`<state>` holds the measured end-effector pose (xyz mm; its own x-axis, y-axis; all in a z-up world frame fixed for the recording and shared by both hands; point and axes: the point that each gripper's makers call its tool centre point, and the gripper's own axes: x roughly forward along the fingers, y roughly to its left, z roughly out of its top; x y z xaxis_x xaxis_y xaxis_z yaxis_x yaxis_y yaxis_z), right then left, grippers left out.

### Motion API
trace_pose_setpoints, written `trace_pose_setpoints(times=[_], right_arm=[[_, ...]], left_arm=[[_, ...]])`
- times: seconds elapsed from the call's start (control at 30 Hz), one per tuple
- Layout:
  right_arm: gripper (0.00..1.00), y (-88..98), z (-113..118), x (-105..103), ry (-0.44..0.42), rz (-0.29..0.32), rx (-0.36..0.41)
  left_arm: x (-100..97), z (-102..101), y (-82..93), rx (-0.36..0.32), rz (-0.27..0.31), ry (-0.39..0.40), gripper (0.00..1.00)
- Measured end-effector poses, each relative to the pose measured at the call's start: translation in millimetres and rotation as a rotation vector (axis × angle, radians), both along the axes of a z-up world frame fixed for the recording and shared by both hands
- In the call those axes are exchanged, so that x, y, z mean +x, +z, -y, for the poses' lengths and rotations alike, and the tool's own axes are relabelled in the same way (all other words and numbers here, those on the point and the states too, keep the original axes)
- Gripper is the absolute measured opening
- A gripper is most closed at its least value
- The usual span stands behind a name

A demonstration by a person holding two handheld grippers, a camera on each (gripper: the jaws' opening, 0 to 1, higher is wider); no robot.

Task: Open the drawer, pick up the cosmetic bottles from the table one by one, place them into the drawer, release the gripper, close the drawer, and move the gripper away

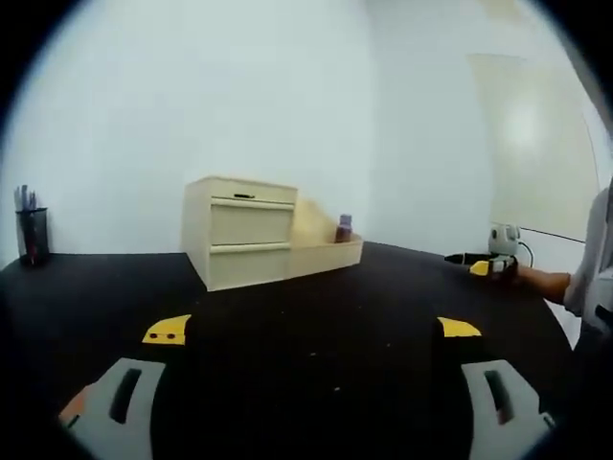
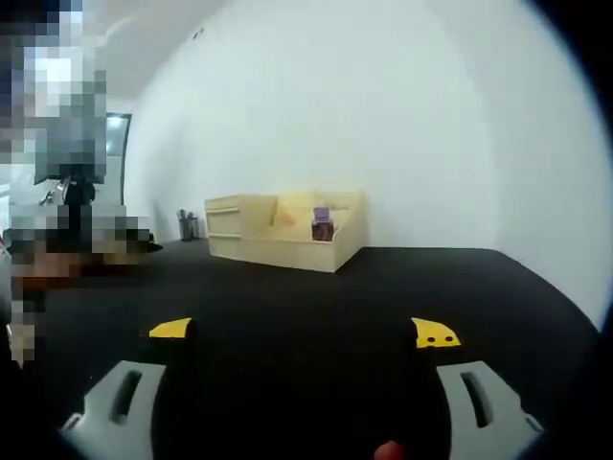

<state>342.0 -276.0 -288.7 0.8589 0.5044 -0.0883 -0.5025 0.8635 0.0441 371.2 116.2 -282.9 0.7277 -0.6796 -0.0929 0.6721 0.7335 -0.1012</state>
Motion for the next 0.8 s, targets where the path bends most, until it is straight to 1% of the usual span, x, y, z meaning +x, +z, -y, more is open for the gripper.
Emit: trace_pose_setpoints(times=[0.13, 0.2, 0.4, 0.47, 0.6, 0.8], right_arm=[[0.83, 0.2, 0.8, 0.6, -0.002, 0.000, 0.002], [0.83, 0.0, 0.9, 0.8, -0.002, 0.000, 0.001], [0.83, -0.4, 0.9, 1.1, -0.002, -0.001, -0.002], [0.82, -0.8, 1.3, 1.5, -0.004, -0.001, -0.006], [0.82, -0.8, 1.7, 1.5, -0.004, -0.001, -0.007], [0.82, -1.0, 0.9, 0.8, -0.002, -0.001, -0.006]], left_arm=[[-1.1, 2.9, -1.7, 0.007, 0.001, 0.001, 0.95], [0.4, 1.2, -2.6, 0.015, 0.000, 0.003, 0.95], [-0.5, 3.4, -2.9, 0.014, 0.002, 0.003, 0.95], [3.4, -2.3, -1.9, 0.017, 0.001, 0.004, 0.95], [2.9, -0.9, -3.8, 0.030, 0.003, 0.006, 0.94], [1.0, 2.1, -4.6, 0.025, 0.001, 0.008, 0.94]])
